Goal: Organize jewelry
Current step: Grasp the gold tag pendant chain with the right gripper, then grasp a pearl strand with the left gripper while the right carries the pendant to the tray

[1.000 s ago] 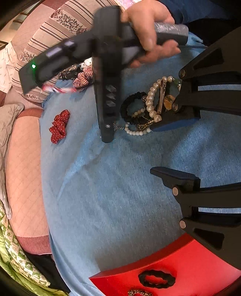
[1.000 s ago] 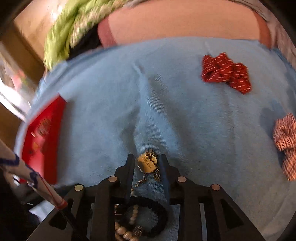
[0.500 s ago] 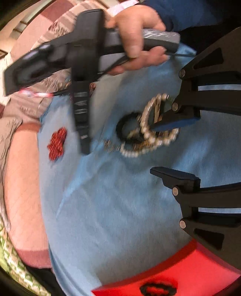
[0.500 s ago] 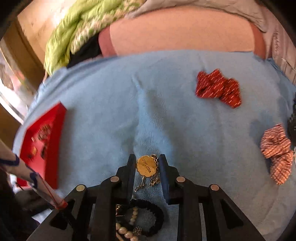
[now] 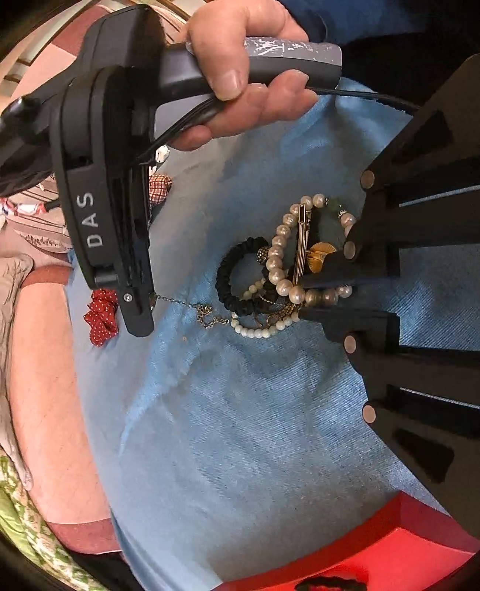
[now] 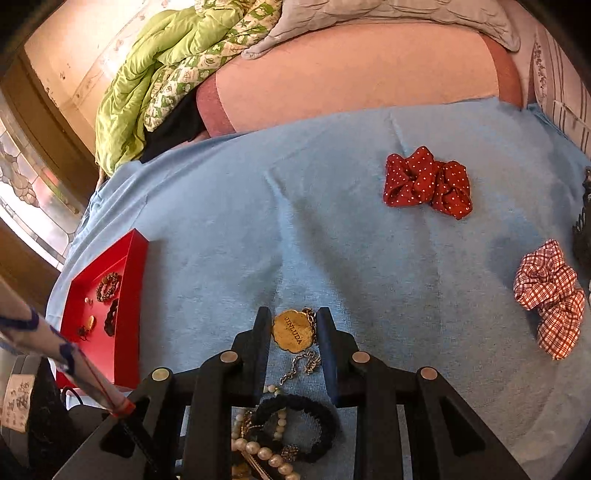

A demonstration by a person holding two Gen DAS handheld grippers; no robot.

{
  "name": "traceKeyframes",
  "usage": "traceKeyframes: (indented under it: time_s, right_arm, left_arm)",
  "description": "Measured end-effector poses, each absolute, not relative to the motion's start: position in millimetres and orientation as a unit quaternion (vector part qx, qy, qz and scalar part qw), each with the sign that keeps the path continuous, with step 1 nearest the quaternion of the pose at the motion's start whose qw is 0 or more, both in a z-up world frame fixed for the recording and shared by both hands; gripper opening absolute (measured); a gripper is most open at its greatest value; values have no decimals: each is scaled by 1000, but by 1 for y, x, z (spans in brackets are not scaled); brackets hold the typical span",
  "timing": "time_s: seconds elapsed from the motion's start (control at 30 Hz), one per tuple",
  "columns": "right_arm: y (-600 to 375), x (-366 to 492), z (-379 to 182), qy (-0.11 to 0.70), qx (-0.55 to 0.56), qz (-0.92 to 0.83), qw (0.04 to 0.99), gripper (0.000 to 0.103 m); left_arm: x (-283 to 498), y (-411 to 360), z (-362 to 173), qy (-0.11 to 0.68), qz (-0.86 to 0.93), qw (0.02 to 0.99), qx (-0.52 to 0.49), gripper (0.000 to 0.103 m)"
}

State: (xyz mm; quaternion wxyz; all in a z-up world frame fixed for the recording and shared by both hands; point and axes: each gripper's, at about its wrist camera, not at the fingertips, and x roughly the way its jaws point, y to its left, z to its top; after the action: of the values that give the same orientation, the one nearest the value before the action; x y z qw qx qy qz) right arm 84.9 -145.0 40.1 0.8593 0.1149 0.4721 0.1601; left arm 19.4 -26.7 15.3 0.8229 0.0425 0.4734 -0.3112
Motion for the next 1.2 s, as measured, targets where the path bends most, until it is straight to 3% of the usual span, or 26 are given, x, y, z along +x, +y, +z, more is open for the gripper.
traceKeyframes:
  time_s: [0.53, 1.2]
  right_arm:
    - [-146, 73, 75, 410, 132, 188, 883, 26]
    - [-92, 42, 150, 304, 150, 273, 900, 27]
  left_arm:
    - [-4, 31, 109, 263, -276, 923, -49, 9]
    - [-17, 122, 135, 217, -192, 953, -89, 10]
